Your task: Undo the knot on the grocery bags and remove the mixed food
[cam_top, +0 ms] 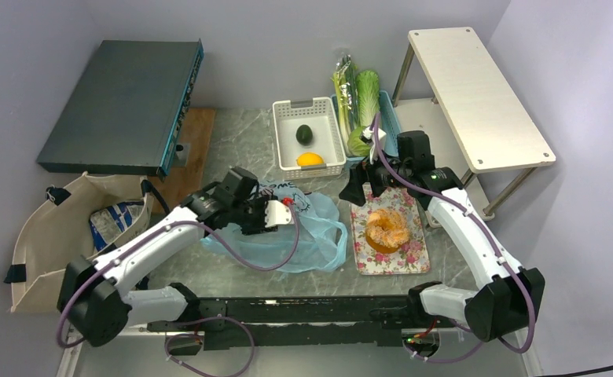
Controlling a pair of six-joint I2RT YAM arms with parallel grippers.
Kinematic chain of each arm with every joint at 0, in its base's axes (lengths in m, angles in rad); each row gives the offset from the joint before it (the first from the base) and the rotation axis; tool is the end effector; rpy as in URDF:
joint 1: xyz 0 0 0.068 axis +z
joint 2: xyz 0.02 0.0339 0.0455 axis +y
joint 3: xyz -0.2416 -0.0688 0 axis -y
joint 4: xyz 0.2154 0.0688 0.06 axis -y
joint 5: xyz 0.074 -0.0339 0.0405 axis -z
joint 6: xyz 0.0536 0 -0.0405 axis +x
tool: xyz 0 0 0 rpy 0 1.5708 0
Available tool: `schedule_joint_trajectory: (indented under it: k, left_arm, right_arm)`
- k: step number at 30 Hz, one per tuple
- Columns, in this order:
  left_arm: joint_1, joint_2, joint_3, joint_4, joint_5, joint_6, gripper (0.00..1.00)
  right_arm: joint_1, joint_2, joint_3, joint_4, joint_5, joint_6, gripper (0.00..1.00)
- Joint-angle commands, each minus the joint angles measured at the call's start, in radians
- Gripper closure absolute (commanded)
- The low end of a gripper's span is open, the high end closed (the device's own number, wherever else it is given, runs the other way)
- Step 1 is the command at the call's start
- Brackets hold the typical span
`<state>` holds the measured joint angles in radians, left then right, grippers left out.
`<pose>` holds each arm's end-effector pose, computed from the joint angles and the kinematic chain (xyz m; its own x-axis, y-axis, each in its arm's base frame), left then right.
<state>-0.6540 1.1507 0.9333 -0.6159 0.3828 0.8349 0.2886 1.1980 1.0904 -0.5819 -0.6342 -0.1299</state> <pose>0.1687 -0.1546 0.2546 0.1717 0.7347 -0.6563 0.9480 0.0579 0.3129 0.2239 0.0996 0.3005 -0.5182 -0.2627 -0.8139 -0.7409 0.6133 0.2738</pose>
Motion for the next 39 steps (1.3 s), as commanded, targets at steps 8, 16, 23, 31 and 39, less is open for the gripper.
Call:
schedule_joint_trajectory:
  k: [8,16,23,31,39]
  left_arm:
    - [-0.011,0.210,-0.106,0.193,-0.282,-0.005,0.48]
    - [-0.010,0.363,-0.133,0.270,-0.305,-0.053,0.42]
    - [-0.011,0.334,-0.104,0.229,-0.285,-0.064,0.78]
    - [-0.012,0.189,0.029,0.006,-0.189,-0.092,1.00]
    - [-0.007,0.088,0.347,-0.431,0.265,-0.035,1.00]
  right_arm:
    - [0.002,-0.016,0.015,0.024,0.018,-0.008,0.06]
    - [0.002,-0.014,0.021,0.015,0.033,-0.022,0.06]
    - [0.003,-0.018,0.026,0.007,0.031,-0.032,0.07]
    - [0.003,-0.023,0.038,0.009,0.017,-0.033,0.07]
    - [0.020,-0.048,0.081,0.004,-0.143,-0.110,0.06]
